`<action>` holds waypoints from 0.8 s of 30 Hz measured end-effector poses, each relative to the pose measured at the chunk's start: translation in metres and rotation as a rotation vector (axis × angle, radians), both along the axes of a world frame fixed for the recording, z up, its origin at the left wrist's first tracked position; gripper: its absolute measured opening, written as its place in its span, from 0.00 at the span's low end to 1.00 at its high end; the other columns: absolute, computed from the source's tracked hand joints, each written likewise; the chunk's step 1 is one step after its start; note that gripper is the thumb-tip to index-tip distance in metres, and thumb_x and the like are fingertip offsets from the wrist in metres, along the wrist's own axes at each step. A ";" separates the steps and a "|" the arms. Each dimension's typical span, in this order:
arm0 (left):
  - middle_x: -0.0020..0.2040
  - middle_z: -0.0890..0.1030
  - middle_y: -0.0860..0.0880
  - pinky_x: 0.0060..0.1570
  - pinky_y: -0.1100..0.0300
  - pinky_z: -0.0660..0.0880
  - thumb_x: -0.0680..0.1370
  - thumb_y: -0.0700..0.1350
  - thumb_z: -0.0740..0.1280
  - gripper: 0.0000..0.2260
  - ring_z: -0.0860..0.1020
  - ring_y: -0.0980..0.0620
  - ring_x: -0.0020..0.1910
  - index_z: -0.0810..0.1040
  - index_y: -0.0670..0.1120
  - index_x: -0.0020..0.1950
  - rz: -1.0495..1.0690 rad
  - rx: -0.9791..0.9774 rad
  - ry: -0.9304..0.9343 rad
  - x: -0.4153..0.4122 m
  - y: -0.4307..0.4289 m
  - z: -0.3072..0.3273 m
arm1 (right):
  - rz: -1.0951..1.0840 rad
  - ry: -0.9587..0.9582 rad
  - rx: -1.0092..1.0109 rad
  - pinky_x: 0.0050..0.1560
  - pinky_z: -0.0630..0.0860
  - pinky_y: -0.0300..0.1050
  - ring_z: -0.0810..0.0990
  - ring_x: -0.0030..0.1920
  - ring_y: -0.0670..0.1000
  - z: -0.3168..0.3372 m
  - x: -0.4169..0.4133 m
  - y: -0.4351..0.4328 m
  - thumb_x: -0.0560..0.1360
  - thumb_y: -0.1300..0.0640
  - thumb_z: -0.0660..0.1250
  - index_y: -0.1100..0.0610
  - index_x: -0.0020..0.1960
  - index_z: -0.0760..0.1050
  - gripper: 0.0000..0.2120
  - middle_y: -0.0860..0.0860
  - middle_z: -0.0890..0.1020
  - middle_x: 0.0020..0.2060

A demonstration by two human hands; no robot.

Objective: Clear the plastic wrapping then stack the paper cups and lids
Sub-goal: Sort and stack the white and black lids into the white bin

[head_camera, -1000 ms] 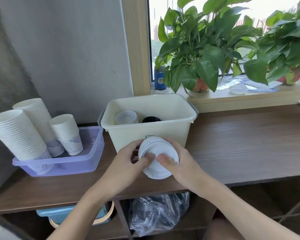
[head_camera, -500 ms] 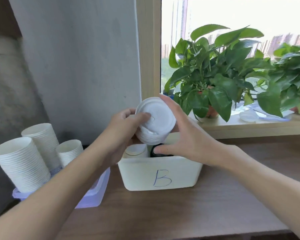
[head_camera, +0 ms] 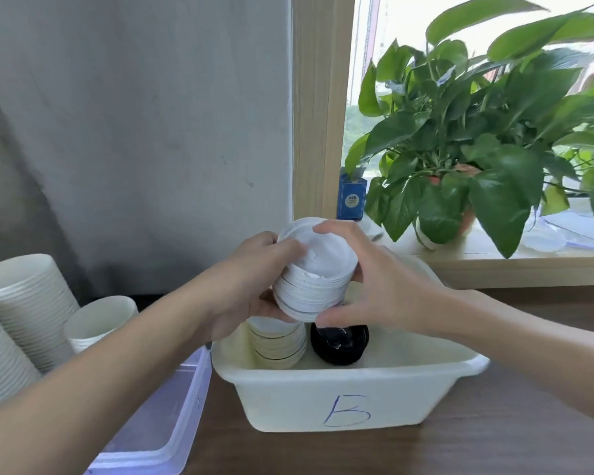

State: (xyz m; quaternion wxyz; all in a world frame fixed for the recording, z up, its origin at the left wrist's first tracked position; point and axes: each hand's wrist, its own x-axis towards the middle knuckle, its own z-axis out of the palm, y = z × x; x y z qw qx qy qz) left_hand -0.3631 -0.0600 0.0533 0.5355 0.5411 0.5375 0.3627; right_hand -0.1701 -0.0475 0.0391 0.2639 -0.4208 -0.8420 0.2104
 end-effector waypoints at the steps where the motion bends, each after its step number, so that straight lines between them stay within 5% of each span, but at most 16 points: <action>1: 0.57 0.82 0.43 0.47 0.41 0.82 0.68 0.52 0.66 0.24 0.84 0.41 0.52 0.76 0.48 0.64 -0.020 -0.004 0.003 -0.002 0.002 -0.003 | 0.012 -0.010 -0.012 0.46 0.68 0.22 0.75 0.54 0.35 -0.002 0.000 0.001 0.62 0.48 0.81 0.31 0.65 0.56 0.43 0.32 0.73 0.54; 6: 0.57 0.83 0.45 0.48 0.43 0.82 0.68 0.52 0.66 0.24 0.84 0.42 0.50 0.76 0.50 0.64 -0.105 -0.028 0.021 -0.006 0.009 -0.013 | 0.037 0.023 -0.112 0.54 0.74 0.31 0.76 0.54 0.36 -0.014 0.004 0.005 0.61 0.51 0.81 0.28 0.63 0.56 0.44 0.36 0.74 0.55; 10: 0.55 0.84 0.46 0.50 0.50 0.82 0.73 0.53 0.68 0.19 0.85 0.44 0.51 0.77 0.51 0.63 -0.185 -0.062 0.064 -0.005 0.014 -0.015 | 0.043 -0.028 -0.121 0.52 0.70 0.26 0.74 0.55 0.36 -0.017 0.011 0.005 0.61 0.53 0.81 0.31 0.63 0.57 0.43 0.30 0.71 0.53; 17: 0.60 0.81 0.44 0.54 0.44 0.81 0.77 0.41 0.70 0.18 0.83 0.39 0.55 0.77 0.57 0.63 -0.319 -0.173 0.041 0.018 0.026 -0.013 | 0.025 -0.237 -0.136 0.62 0.71 0.41 0.70 0.62 0.39 -0.007 0.044 0.001 0.62 0.45 0.80 0.29 0.66 0.54 0.44 0.31 0.67 0.61; 20: 0.57 0.83 0.45 0.54 0.43 0.80 0.76 0.40 0.70 0.18 0.84 0.41 0.51 0.77 0.59 0.63 -0.366 -0.196 0.065 0.035 0.030 -0.016 | 0.016 -0.229 -0.248 0.64 0.65 0.34 0.65 0.65 0.31 0.003 0.068 -0.002 0.59 0.48 0.82 0.27 0.68 0.52 0.50 0.30 0.68 0.64; 24: 0.59 0.81 0.43 0.55 0.40 0.79 0.74 0.40 0.72 0.19 0.83 0.38 0.53 0.75 0.56 0.61 -0.436 -0.215 0.162 0.058 0.033 -0.028 | -0.086 -0.248 -0.257 0.70 0.60 0.39 0.61 0.69 0.33 0.008 0.097 -0.009 0.52 0.34 0.76 0.23 0.67 0.47 0.53 0.29 0.62 0.68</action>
